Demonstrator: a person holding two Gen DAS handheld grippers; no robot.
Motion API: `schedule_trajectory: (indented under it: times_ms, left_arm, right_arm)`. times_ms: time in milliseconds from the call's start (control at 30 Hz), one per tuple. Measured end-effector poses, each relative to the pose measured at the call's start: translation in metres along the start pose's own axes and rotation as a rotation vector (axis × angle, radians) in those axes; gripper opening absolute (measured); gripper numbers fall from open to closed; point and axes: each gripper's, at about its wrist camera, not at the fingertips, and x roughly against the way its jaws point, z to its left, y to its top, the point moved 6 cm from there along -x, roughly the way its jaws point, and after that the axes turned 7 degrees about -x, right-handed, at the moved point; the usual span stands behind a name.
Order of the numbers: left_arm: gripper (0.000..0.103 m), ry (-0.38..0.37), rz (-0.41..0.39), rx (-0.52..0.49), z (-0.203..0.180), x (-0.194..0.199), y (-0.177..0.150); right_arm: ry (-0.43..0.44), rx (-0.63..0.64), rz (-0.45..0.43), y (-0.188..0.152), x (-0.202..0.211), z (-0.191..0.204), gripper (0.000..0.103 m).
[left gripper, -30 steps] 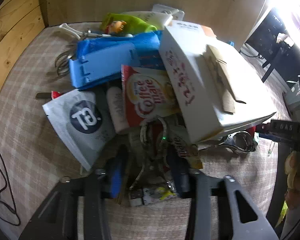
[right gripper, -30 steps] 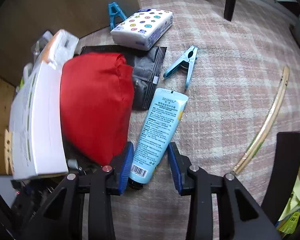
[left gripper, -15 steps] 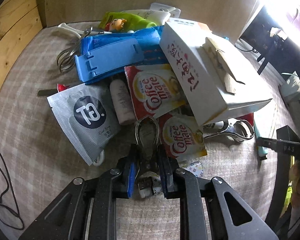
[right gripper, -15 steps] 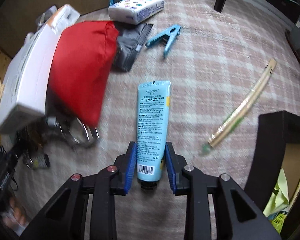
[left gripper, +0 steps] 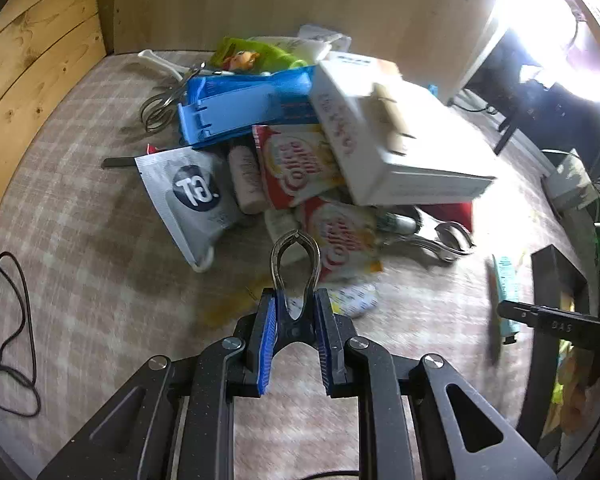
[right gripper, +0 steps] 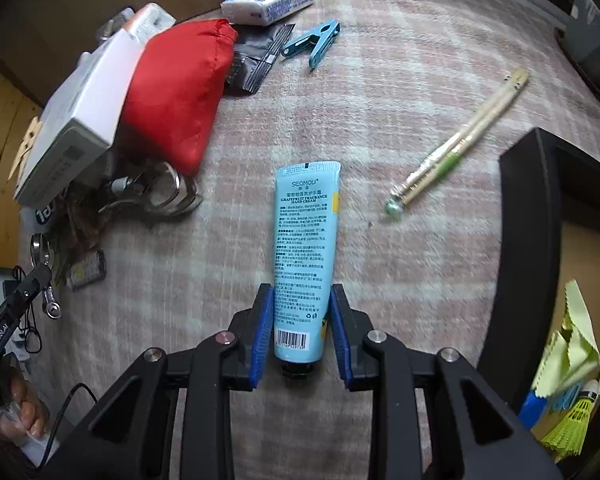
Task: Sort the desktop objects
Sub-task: 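Carry the clip and blue tube to the tray and release both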
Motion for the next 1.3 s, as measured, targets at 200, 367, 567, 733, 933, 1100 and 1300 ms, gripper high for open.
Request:
schedule_trajectory:
  times_ms: [200, 367, 567, 733, 933, 1100, 1300]
  left_arm:
    - [0.017, -0.036, -0.012, -0.05, -0.031, 0.017, 0.002]
    - [0.017, -0.082, -0.012, -0.13, -0.085, 0.03, -0.003]
    - [0.018, -0.154, 0.001, -0.257, -0.172, 0.031, -0.014]
    - [0.017, -0.226, 0.035, -0.37, -0.252, 0.028, -0.037]
    - [0.018, -0.277, 0.068, -0.491, -0.33, 0.028, -0.067]
    - [0.018, -0.285, 0.095, -0.565, -0.375, 0.023, -0.089]
    - [0.018, -0.253, 0.107, -0.617, -0.408, 0.014, -0.106]
  right_arm:
    - [0.029, 0.006, -0.032, -0.031, 0.034, -0.037, 0.027]
    - [0.032, -0.013, -0.075, -0.047, 0.065, -0.073, 0.027]
    - [0.016, -0.086, -0.125, -0.029, 0.092, -0.111, 0.027]
    - [-0.025, -0.165, -0.154, -0.031, 0.101, -0.167, 0.027]
    - [-0.074, -0.237, -0.17, -0.047, 0.108, -0.227, 0.027]
    - [-0.089, -0.264, -0.183, -0.06, 0.113, -0.257, 0.027]
    - [-0.112, -0.253, -0.195, -0.065, 0.11, -0.275, 0.028]
